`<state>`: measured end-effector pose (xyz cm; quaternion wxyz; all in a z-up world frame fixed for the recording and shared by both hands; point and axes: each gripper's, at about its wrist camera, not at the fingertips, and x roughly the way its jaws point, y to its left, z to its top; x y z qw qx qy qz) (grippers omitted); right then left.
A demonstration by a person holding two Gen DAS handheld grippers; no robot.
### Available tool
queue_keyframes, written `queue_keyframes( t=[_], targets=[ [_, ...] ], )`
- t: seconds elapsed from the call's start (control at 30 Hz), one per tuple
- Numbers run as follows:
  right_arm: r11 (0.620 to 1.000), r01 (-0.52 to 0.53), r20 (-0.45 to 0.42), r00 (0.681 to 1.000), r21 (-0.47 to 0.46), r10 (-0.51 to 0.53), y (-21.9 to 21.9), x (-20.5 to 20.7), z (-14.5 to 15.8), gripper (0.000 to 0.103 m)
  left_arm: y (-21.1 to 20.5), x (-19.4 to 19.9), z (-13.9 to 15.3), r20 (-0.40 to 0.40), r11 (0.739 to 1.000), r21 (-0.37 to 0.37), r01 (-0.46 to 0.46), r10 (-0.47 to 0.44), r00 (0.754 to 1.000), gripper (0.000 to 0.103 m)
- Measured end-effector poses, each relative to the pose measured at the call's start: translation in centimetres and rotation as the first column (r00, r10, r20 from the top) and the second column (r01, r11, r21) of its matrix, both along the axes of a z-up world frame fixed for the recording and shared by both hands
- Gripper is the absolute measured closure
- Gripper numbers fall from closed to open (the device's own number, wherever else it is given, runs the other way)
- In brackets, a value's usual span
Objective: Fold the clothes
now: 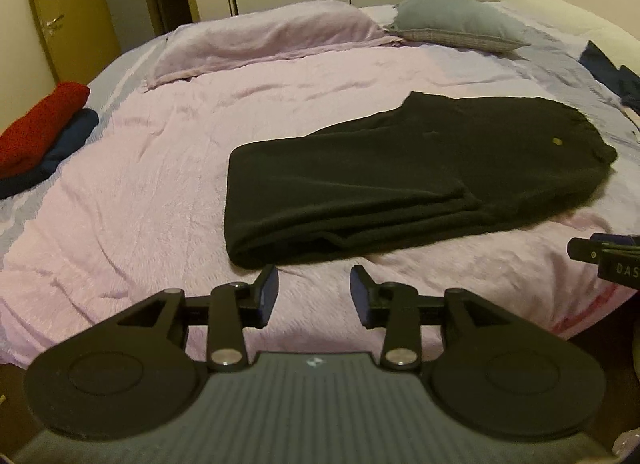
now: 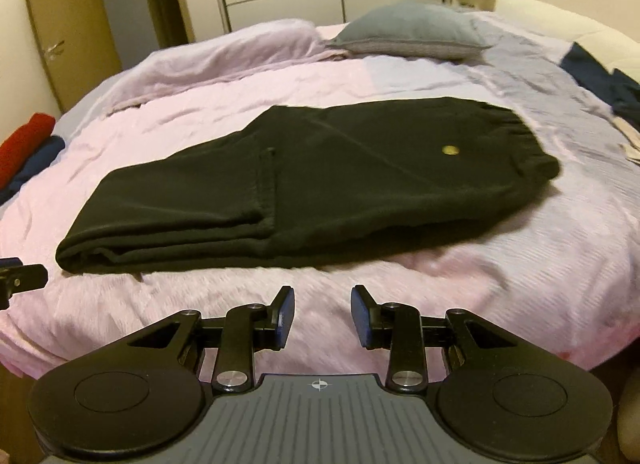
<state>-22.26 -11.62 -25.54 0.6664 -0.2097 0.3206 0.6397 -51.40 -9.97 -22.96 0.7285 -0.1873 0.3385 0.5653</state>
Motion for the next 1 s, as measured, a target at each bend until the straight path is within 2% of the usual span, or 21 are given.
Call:
queue_keyframes(
  t=[0.23,0.37,0.53,0.6,0.63,0.67,0.77,0.83,0.93,1.0],
  targets=[
    [1.000,0.025,-0.013,1.000,0.019,-0.025,-2.9,0.8,0.4,0.067,-1.9,0.1,0.6,-0.010,1.000,0.021,0.009,-0.009,1.000,0.066],
    [0.999,0.030,-0.028,0.999,0.011,-0.030,-2.7,1.3,0.2,0.066,-1.6,0.0,0.3,-0.006,1.000,0.011,0.001,-0.001,1.000,0.066],
    [0.999,0.035,-0.082,0.996,-0.003,-0.035,-1.4,3.2,-0.6,0.066,0.3,-0.1,-0.3,0.049,1.000,-0.002,0.017,-0.017,0.999,0.066],
    [0.997,0.083,-0.190,0.979,0.005,-0.080,-0.9,5.9,-1.0,0.066,1.6,-0.3,-0.6,0.091,1.000,-0.009,0.030,-0.029,0.995,0.066],
    [0.992,0.122,-0.273,0.955,0.014,-0.113,-0.7,7.7,-1.3,0.064,2.3,-0.5,-0.7,0.113,0.999,-0.010,0.034,-0.033,0.993,0.066],
    [0.986,0.163,-0.359,0.922,0.021,-0.145,-0.6,9.6,-1.6,0.057,3.1,-0.6,-0.8,0.135,0.999,-0.007,0.040,-0.039,0.990,0.066],
    [0.958,0.284,-0.518,0.825,0.034,-0.226,0.3,13.9,-2.8,0.036,5.4,-0.6,-0.9,0.196,0.998,0.006,0.066,-0.066,0.978,0.067],
    [0.931,0.363,-0.612,0.743,0.032,-0.269,1.0,16.7,-3.6,0.036,7.0,-0.4,-1.1,0.226,0.997,0.010,0.081,-0.081,0.971,0.068],
    [0.880,0.475,-0.738,0.598,0.011,-0.313,1.9,20.9,-4.8,0.036,9.4,-0.2,-1.9,0.253,0.997,0.000,0.083,-0.080,0.964,0.068],
    [0.855,0.519,-0.765,0.542,-0.021,-0.347,2.8,22.5,-5.9,0.036,10.8,-0.2,-2.5,0.261,0.997,-0.016,0.072,-0.065,0.963,0.068]
  ],
)
